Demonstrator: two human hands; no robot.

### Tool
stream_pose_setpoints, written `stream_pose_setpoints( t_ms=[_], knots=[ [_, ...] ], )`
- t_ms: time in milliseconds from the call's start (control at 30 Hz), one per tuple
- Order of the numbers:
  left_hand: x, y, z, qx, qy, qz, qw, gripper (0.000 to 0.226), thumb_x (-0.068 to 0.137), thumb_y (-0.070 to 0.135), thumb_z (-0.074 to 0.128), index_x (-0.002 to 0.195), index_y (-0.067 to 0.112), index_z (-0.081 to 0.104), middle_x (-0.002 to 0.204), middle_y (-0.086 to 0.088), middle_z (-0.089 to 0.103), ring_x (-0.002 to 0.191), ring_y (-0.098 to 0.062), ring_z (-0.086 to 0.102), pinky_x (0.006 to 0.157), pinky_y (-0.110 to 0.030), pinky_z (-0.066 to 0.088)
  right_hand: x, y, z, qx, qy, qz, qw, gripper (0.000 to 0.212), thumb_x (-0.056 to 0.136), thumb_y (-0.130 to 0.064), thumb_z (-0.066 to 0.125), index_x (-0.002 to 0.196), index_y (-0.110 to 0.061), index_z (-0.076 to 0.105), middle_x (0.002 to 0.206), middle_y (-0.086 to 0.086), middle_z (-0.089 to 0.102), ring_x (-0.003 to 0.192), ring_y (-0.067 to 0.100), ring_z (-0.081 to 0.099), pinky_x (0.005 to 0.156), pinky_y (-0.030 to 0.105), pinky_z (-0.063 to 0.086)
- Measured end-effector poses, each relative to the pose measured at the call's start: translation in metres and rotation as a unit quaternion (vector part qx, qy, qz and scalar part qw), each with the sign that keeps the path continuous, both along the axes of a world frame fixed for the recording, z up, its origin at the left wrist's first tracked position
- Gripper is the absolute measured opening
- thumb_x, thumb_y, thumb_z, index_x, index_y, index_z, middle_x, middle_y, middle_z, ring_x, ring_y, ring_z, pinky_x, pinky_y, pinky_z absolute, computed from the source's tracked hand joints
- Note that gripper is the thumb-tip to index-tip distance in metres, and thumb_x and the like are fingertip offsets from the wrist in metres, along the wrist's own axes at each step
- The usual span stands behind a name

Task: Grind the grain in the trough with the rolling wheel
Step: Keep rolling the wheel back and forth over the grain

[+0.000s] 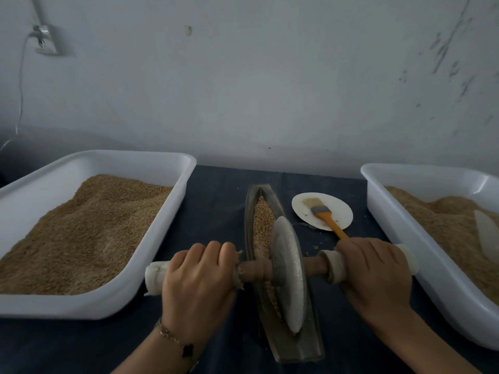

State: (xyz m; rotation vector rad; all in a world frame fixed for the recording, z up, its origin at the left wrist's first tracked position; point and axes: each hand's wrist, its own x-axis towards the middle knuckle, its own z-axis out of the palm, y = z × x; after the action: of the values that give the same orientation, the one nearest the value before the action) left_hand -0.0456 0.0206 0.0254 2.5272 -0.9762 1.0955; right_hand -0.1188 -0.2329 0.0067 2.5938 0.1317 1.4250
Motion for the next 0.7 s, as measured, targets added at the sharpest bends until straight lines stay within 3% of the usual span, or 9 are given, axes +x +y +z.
stream_pose_setpoints(
  t_ms=[167, 267, 333, 433, 500, 567, 633, 700],
  knots=[
    [0.025, -0.011, -0.001, 0.044, 0.075, 0.001, 0.996, 0.026, 0.057, 0.018, 0.074, 0.056, 0.017, 0.048, 0.048, 0.003, 0.047, 0.039, -0.016, 0.042, 0.04, -0.026, 0.036, 0.014, -0.004, 0.005, 0.019, 0.069, 0.004, 0.997, 0.04, 0.048, -0.004, 0.079, 0.081, -0.011, 0.057, 0.067, 0.007, 0.058, 0.057, 0.025, 0.054, 0.055, 0.033, 0.041],
    [0.062, -0.025, 0.004, 0.121, 0.171, 0.08, 0.975, 0.021, 0.078, 0.038, 0.056, 0.065, 0.024, 0.046, 0.058, 0.01, 0.047, 0.051, -0.011, 0.045, 0.05, -0.023, 0.034, 0.045, -0.008, 0.014, 0.045, 0.164, -0.034, 0.985, 0.036, 0.046, -0.01, 0.082, 0.072, -0.014, 0.057, 0.061, 0.003, 0.057, 0.051, 0.023, 0.053, 0.049, 0.028, 0.036],
    [0.089, -0.034, 0.008, 0.145, 0.247, 0.083, 0.954, 0.023, 0.08, 0.04, 0.047, 0.066, 0.022, 0.05, 0.061, 0.01, 0.051, 0.055, -0.009, 0.05, 0.052, -0.023, 0.037, 0.071, -0.015, 0.021, 0.059, 0.258, -0.099, 0.959, 0.023, 0.061, -0.025, 0.071, 0.074, -0.023, 0.052, 0.065, -0.003, 0.055, 0.056, 0.022, 0.053, 0.05, 0.027, 0.034],
    [0.128, -0.048, 0.019, 0.166, 0.401, 0.057, 0.899, 0.019, 0.071, 0.034, 0.056, 0.059, 0.019, 0.059, 0.056, 0.006, 0.06, 0.054, -0.012, 0.057, 0.051, -0.023, 0.041, 0.109, -0.03, 0.029, 0.085, 0.366, -0.117, 0.919, 0.007, 0.069, -0.032, 0.05, 0.069, -0.025, 0.048, 0.063, -0.008, 0.05, 0.058, 0.015, 0.048, 0.051, 0.029, 0.033],
    [0.144, -0.055, 0.03, 0.191, 0.506, 0.046, 0.84, 0.011, 0.054, 0.021, 0.065, 0.046, 0.014, 0.061, 0.047, 0.004, 0.061, 0.048, -0.014, 0.058, 0.05, -0.021, 0.043, 0.127, -0.035, 0.039, 0.116, 0.442, -0.107, 0.883, 0.005, 0.069, -0.03, 0.049, 0.066, -0.028, 0.052, 0.066, -0.009, 0.054, 0.06, 0.012, 0.049, 0.051, 0.028, 0.033],
    [0.15, -0.057, 0.037, 0.206, 0.548, 0.037, 0.81, 0.011, 0.048, 0.014, 0.065, 0.038, 0.013, 0.06, 0.045, -0.001, 0.062, 0.044, -0.015, 0.057, 0.052, -0.02, 0.046, 0.137, -0.035, 0.048, 0.152, 0.512, -0.11, 0.838, 0.007, 0.066, -0.026, 0.049, 0.066, -0.028, 0.055, 0.068, -0.007, 0.058, 0.064, 0.014, 0.054, 0.053, 0.029, 0.036],
    [0.15, -0.057, 0.037, 0.204, 0.537, 0.046, 0.817, 0.006, 0.05, 0.015, 0.065, 0.044, 0.013, 0.063, 0.052, -0.003, 0.065, 0.049, -0.016, 0.059, 0.057, -0.024, 0.048, 0.135, -0.032, 0.048, 0.151, 0.509, -0.119, 0.839, 0.008, 0.064, -0.025, 0.049, 0.067, -0.027, 0.056, 0.068, -0.006, 0.058, 0.064, 0.015, 0.054, 0.054, 0.029, 0.037],
    [0.135, -0.054, 0.031, 0.189, 0.458, 0.065, 0.866, 0.01, 0.063, 0.024, 0.063, 0.058, 0.016, 0.062, 0.058, 0.002, 0.064, 0.056, -0.014, 0.06, 0.057, -0.024, 0.047, 0.121, -0.028, 0.04, 0.126, 0.452, -0.132, 0.873, 0.007, 0.068, -0.028, 0.05, 0.071, -0.027, 0.055, 0.07, -0.008, 0.055, 0.063, 0.015, 0.051, 0.054, 0.028, 0.034]
  ],
)
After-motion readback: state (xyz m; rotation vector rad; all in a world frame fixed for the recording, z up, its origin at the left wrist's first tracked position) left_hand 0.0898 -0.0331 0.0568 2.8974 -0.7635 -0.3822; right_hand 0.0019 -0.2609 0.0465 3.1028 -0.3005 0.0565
